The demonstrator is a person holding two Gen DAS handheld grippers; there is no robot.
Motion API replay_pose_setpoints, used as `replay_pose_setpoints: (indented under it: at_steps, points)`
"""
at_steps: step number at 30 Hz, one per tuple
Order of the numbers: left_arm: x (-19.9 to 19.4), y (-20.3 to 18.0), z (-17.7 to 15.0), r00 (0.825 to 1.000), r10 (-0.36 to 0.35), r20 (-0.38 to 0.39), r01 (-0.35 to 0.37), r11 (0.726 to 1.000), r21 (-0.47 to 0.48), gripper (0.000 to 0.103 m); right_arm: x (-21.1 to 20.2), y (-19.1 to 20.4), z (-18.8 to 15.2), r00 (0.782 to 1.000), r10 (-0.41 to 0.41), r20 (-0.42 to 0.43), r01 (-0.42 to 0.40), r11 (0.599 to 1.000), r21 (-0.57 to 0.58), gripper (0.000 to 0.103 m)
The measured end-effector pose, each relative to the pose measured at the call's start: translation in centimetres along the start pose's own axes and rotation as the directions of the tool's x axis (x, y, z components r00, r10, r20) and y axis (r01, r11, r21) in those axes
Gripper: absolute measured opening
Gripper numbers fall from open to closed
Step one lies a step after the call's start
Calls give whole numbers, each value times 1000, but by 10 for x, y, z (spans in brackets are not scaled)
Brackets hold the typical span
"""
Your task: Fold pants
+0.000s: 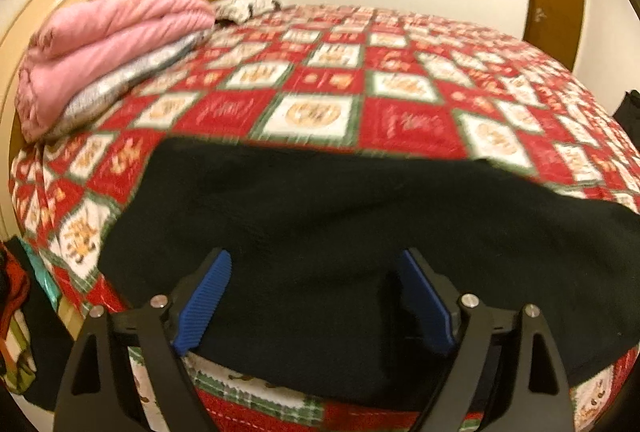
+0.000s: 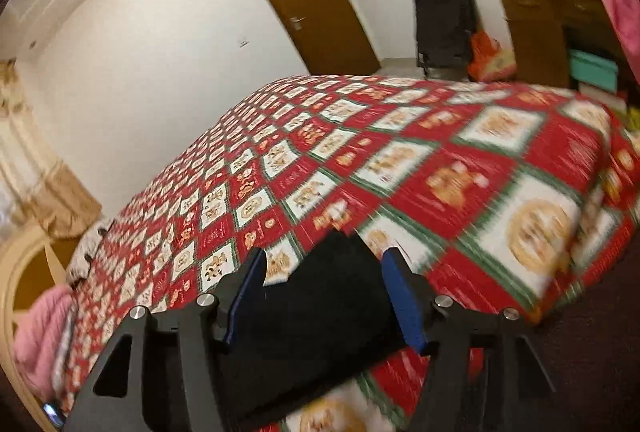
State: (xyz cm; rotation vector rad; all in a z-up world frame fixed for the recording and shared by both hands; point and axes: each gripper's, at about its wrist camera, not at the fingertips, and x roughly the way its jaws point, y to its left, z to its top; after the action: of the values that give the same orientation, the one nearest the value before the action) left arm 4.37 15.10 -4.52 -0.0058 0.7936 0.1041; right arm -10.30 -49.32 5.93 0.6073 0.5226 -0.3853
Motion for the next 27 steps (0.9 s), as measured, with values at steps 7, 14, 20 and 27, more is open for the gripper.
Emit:
replay_pose_setpoints:
  at_steps: [7, 14, 20, 27]
  points:
    - [-34, -71, 9, 981, -188, 38, 177, 964, 196, 89, 81, 11, 9, 974, -145, -176, 105, 971, -216, 41]
    - [-39, -139, -8, 945, -325, -45, 321, 886, 335, 89, 87, 15, -10, 957, -256, -136, 204, 928, -313, 11]
    - [-19, -143, -31, 927, -330, -178, 369, 886, 282, 89, 69, -11, -8, 968, -233, -91, 215, 961, -175, 3]
    - [-30, -146, -37, 930, -332, -155, 365, 877, 313, 89, 24, -47, 5, 998, 47, -37, -41, 987, 159, 4]
